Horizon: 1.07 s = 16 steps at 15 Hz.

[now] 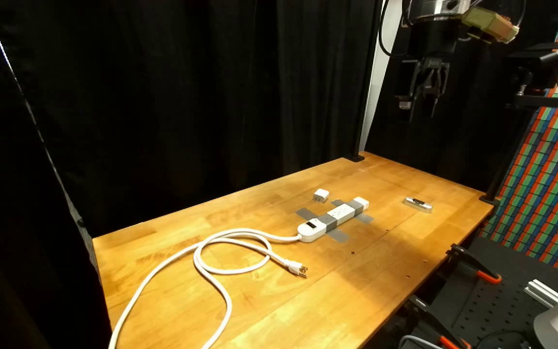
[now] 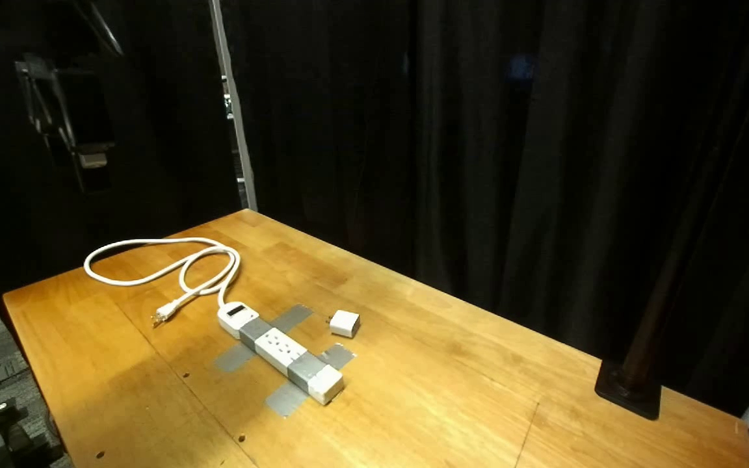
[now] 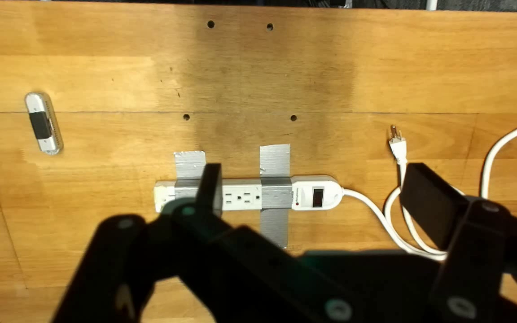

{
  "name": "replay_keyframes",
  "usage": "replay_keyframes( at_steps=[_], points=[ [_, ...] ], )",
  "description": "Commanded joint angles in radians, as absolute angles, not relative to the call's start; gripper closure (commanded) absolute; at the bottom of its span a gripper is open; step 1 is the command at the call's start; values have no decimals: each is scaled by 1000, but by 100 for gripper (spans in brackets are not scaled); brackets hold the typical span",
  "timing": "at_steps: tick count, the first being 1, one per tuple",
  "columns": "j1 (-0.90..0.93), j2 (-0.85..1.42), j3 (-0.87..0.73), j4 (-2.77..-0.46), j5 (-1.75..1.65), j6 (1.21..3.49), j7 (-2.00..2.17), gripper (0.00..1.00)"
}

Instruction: Put the white charging adaptor on the extension cable

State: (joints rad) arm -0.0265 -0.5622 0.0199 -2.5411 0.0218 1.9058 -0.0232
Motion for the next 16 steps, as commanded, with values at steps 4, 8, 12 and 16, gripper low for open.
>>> replay_keyframes(
  at_steps=[4,8,12,16],
  points=[
    [-18,-576,4,-2548,30,1940,-12,0],
    [-17,-584,0,-2556,28,1974,-17,25],
    [-16,-591,-2,-2563,27,2010,-21,51],
    [-16,-591,-2,-2565,26,2034,-20,82]
  ],
)
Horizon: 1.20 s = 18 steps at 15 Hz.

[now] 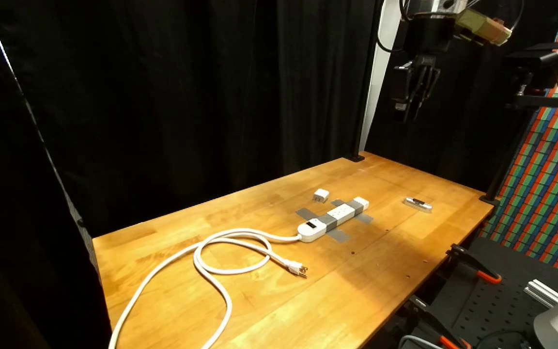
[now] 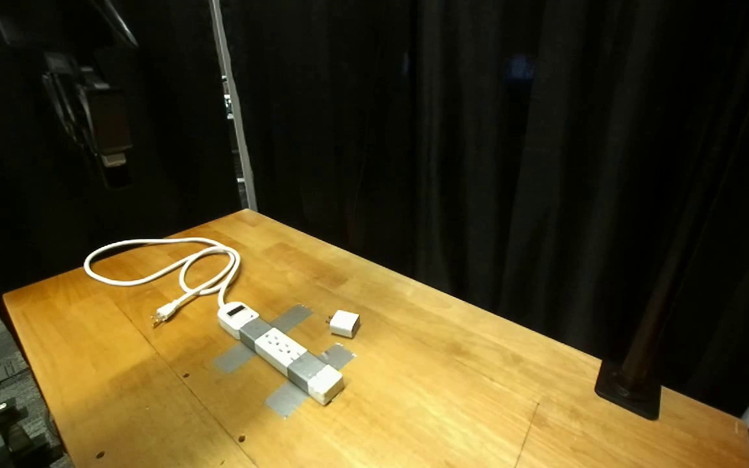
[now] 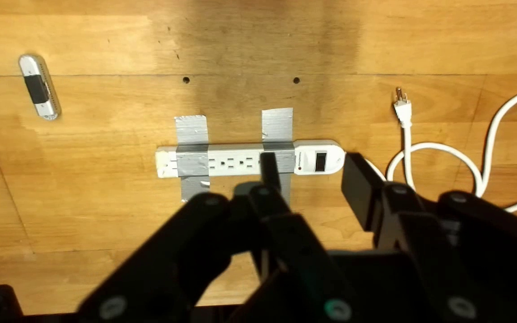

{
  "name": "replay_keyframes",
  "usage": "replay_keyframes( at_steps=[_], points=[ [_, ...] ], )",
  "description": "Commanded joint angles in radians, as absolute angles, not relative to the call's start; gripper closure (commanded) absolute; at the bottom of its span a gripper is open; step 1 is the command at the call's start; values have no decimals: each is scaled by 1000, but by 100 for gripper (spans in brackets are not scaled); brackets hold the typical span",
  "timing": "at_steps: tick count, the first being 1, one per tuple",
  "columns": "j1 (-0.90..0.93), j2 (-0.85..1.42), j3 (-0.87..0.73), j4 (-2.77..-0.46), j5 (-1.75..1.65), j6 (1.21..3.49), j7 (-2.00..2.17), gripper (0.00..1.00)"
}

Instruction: Put the white charging adaptor on the extension cable

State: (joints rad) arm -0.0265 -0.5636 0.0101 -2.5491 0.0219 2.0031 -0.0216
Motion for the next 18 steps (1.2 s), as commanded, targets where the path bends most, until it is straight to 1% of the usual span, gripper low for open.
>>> replay_keyframes(
  at_steps=[1,2,3,5,6,7,8,11,15,16,17,18],
  points=[
    [-17,-592,-2,-2566,25,2041,-20,89],
    [-17,-592,-2,-2567,24,2044,-19,96],
    [-18,-593,-2,-2567,24,2049,-18,100],
    [-18,-592,-4,-2568,27,2058,-19,100],
    [-19,-593,-3,-2568,25,2061,-14,74],
    [-19,-592,-4,-2567,26,2063,-16,73],
    [-18,-592,-6,-2566,29,2064,-18,68],
    [-19,-592,-6,-2567,26,2071,-16,42],
    [-21,-596,-2,-2568,22,2079,-10,14],
    [-31,-609,12,-2579,-3,2134,7,5],
    [-19,-566,-2,-2551,17,2072,-16,24],
    [-20,-569,-2,-2553,16,2094,-14,16]
  ],
)
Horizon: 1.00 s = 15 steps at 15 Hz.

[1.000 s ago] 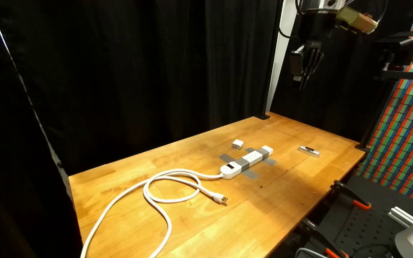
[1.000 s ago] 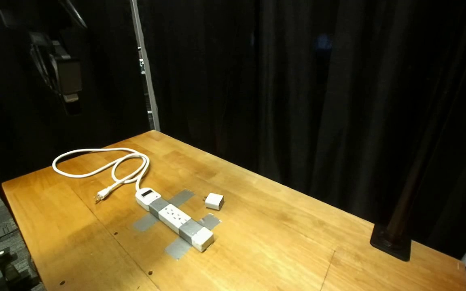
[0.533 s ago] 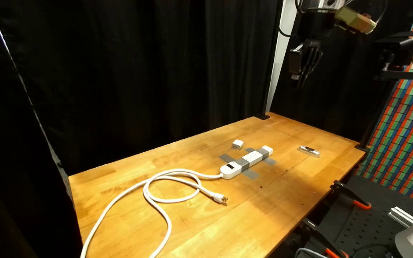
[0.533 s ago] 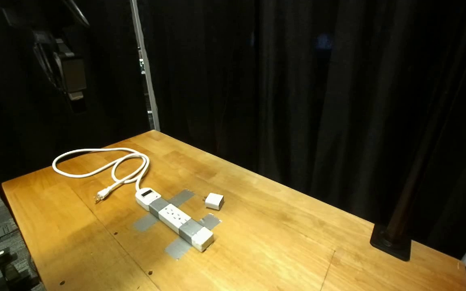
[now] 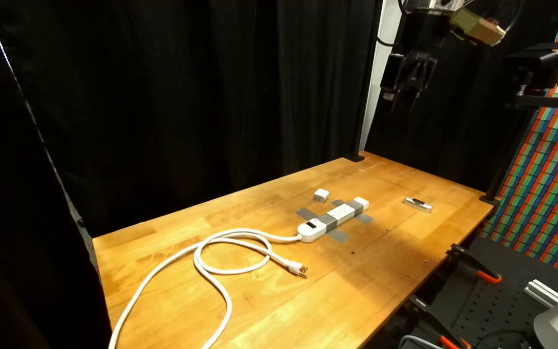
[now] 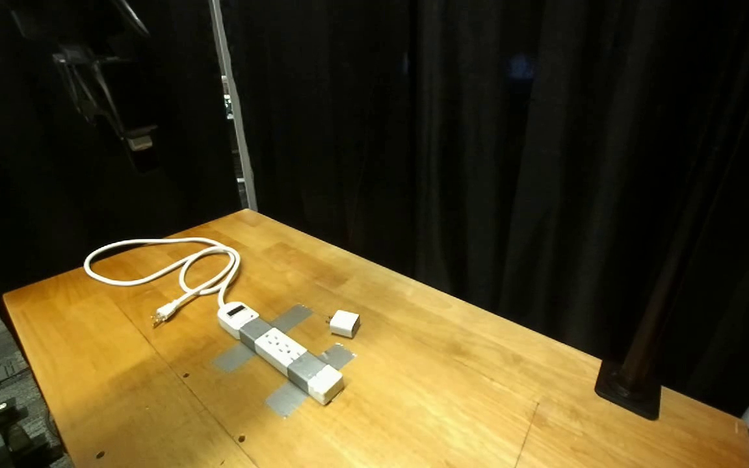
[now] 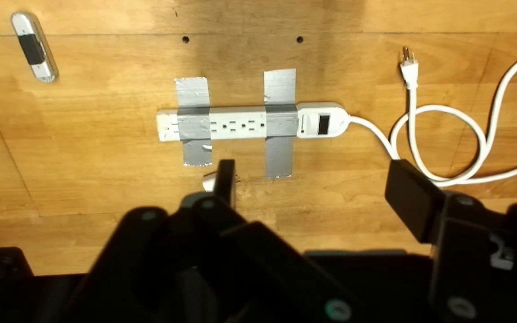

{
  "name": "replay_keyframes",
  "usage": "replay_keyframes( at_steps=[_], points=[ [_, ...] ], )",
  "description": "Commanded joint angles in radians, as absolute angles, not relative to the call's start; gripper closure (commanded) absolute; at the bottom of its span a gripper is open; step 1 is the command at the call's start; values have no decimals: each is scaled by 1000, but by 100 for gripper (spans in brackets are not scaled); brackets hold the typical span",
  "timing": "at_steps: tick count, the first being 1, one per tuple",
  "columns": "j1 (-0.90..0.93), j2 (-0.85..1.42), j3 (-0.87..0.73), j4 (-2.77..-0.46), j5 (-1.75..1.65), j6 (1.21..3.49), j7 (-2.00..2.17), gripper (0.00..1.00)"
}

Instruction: Put the white charging adaptor on the extension cable

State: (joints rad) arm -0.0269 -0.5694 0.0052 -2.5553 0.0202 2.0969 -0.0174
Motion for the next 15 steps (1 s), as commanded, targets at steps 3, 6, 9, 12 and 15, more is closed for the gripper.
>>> replay_keyframes(
  at_steps=[3,6,9,12,15],
  points=[
    [-20,-577,-1,-2558,15,2106,-11,4],
    [-20,-579,-1,-2559,15,2106,-11,5],
    [-14,-586,-4,-2590,14,2209,-31,1],
    [46,-460,-104,-2565,65,2332,-283,0],
    [165,-274,-267,-2500,111,2436,-512,0]
  ],
)
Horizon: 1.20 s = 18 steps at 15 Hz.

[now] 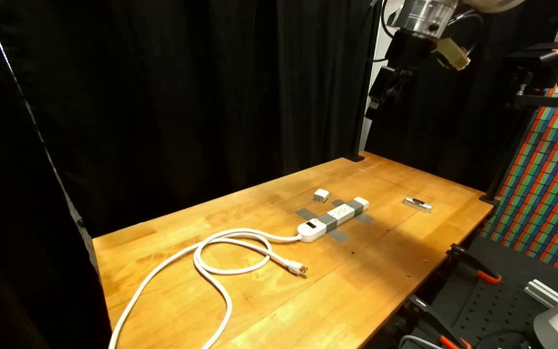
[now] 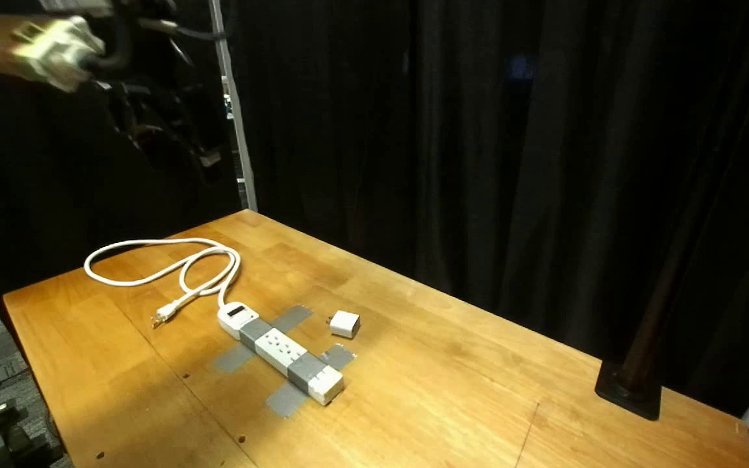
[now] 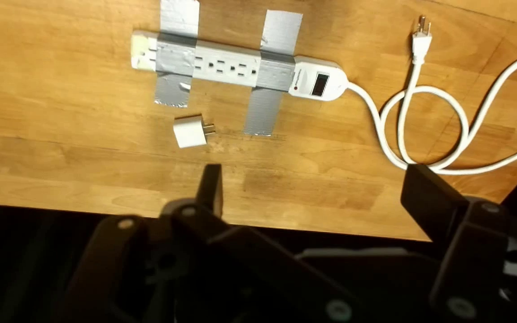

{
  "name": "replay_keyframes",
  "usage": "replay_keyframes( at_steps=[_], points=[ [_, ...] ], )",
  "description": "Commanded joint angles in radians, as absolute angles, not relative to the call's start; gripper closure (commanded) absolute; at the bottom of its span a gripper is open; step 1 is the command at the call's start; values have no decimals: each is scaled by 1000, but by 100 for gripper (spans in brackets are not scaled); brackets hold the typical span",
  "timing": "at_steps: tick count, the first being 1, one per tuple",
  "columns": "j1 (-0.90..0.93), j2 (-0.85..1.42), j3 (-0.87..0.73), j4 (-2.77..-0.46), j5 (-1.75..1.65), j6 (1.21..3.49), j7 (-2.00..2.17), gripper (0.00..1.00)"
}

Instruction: Put the white charging adaptor on the extension cable

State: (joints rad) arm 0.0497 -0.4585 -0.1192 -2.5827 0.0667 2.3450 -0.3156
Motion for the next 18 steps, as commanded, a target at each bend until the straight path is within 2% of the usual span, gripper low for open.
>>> replay_keyframes(
  at_steps=[1,5,9,10,14,18],
  points=[
    [225,-219,-338,-2473,131,2454,-589,0],
    [479,-67,-610,-2365,262,2430,-905,0],
    [569,17,-694,-2303,464,2390,-1215,0],
    [352,34,-474,-2290,524,2372,-1291,0],
    [127,161,-266,-2173,729,2259,-1576,0],
    [-74,359,-142,-2030,847,2108,-1862,0]
  ],
)
